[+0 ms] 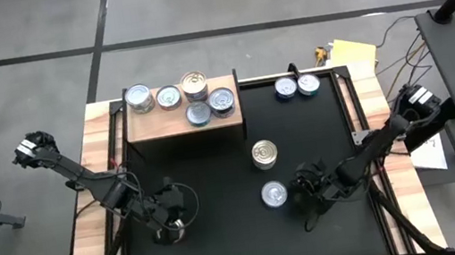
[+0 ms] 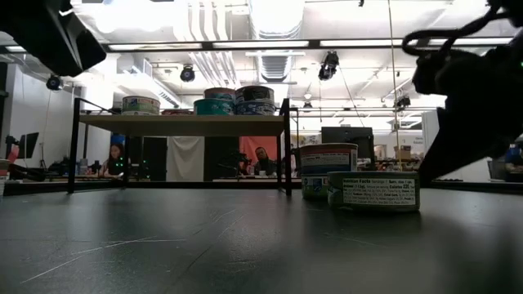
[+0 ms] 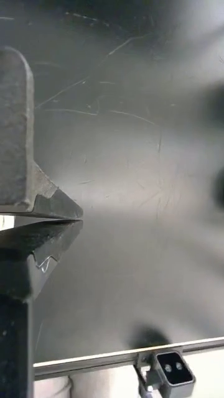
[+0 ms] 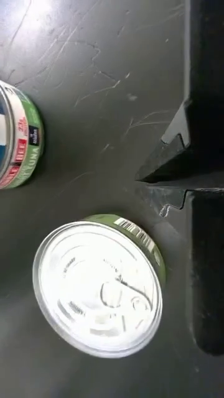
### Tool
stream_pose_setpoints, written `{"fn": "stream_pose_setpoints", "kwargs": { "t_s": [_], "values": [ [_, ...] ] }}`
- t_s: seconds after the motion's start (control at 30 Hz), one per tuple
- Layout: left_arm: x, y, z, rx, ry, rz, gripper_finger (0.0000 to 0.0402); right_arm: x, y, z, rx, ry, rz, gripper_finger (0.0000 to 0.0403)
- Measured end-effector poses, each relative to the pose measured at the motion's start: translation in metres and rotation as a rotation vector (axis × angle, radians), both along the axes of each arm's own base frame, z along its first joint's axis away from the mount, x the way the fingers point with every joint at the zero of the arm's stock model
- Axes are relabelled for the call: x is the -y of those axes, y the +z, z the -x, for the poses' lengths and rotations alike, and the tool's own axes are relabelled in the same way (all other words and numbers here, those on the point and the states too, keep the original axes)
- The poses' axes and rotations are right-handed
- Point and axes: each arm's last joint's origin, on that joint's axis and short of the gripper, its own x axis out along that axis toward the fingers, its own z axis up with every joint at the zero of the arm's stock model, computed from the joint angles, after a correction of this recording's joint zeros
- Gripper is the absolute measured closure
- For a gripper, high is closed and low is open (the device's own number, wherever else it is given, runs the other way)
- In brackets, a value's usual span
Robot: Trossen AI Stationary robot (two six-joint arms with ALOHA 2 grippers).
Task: Stack canned seafood by type on shelf
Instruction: Put the green tuna can on the shelf
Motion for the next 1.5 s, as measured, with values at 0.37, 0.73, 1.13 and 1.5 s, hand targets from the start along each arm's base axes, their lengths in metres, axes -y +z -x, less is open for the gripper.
{"fn": "stream_pose_setpoints", "kwargs": {
  "t_s": [0.37, 0.73, 1.13, 1.5],
  "values": [
    [0.008, 0.000, 0.005, 0.001, 0.026, 0.042, 0.0401, -0.009, -0.026, -0.017, 0.028, 0.062, 0.049, 0.0390],
    [0.013, -0.005, -0.008, 0.101, 0.027, -0.078, 0.0402, -0.010, -0.037, -0.040, 0.139, 0.140, 0.083, 0.0390],
    [0.035, -0.035, -0.042, 0.209, -0.059, -0.307, 0.0401, -0.012, -0.027, -0.056, 0.202, 0.221, 0.137, 0.0390],
    [0.041, -0.058, -0.074, 0.309, -0.083, -0.409, 0.0401, -0.011, -0.016, -0.057, 0.217, 0.220, 0.139, 0.0390]
  ]
}}
